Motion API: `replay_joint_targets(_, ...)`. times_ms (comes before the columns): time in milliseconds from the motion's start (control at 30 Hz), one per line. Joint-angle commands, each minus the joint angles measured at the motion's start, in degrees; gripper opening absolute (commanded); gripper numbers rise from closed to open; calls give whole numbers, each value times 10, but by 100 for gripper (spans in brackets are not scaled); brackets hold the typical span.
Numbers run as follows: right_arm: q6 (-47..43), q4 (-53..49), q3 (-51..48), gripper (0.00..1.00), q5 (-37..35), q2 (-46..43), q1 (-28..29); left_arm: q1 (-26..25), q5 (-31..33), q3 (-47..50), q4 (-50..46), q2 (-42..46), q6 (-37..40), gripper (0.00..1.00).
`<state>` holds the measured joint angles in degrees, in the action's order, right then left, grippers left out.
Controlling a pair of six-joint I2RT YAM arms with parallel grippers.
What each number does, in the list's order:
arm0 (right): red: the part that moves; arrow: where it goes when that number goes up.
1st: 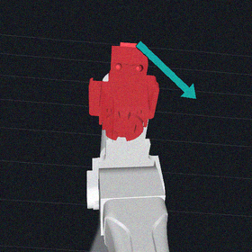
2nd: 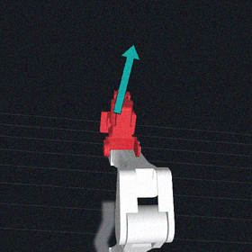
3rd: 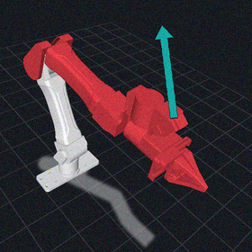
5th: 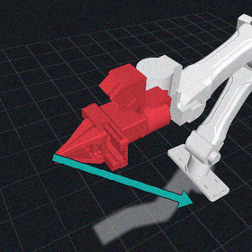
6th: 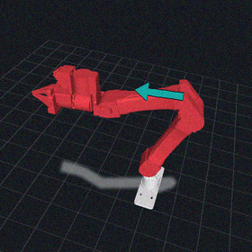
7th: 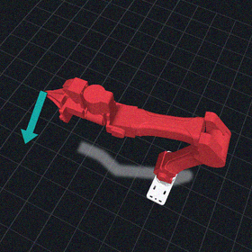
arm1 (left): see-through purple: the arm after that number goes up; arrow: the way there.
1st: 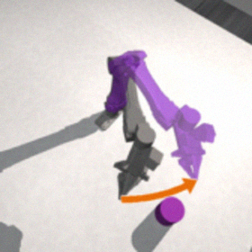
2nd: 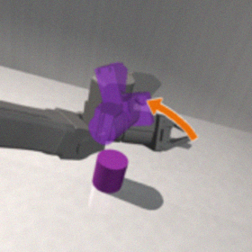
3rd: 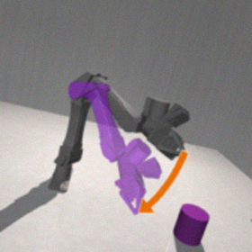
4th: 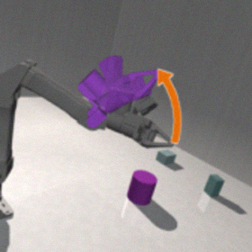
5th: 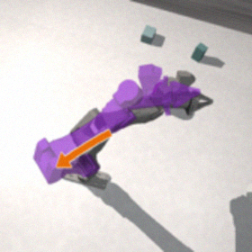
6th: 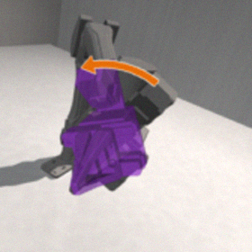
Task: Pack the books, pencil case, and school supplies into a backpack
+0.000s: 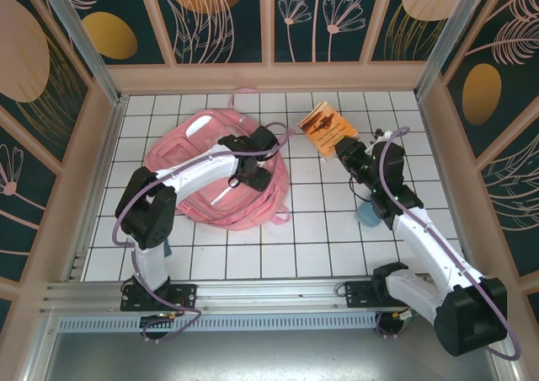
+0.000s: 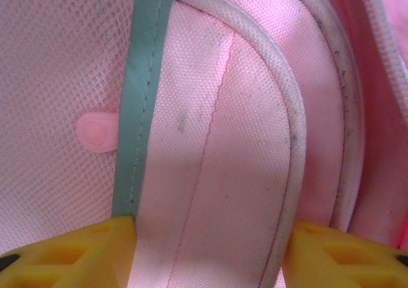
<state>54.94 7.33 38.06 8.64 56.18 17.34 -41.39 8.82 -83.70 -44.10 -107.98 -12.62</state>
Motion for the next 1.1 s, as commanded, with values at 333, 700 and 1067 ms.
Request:
replay_joint_targets(333, 5, 28, 1, 14, 6, -3, -6, -4, 55, -16, -26, -29, 4, 66)
replay_joint_targets(700, -4, 7, 6, 13, 3, -14, -9, -5, 127, -33, -16, 26, -13, 18)
replay_joint_targets(1067, -31, -13, -1, 13, 25, -32, -14, -5, 226, -38, 7, 124, -37, 0)
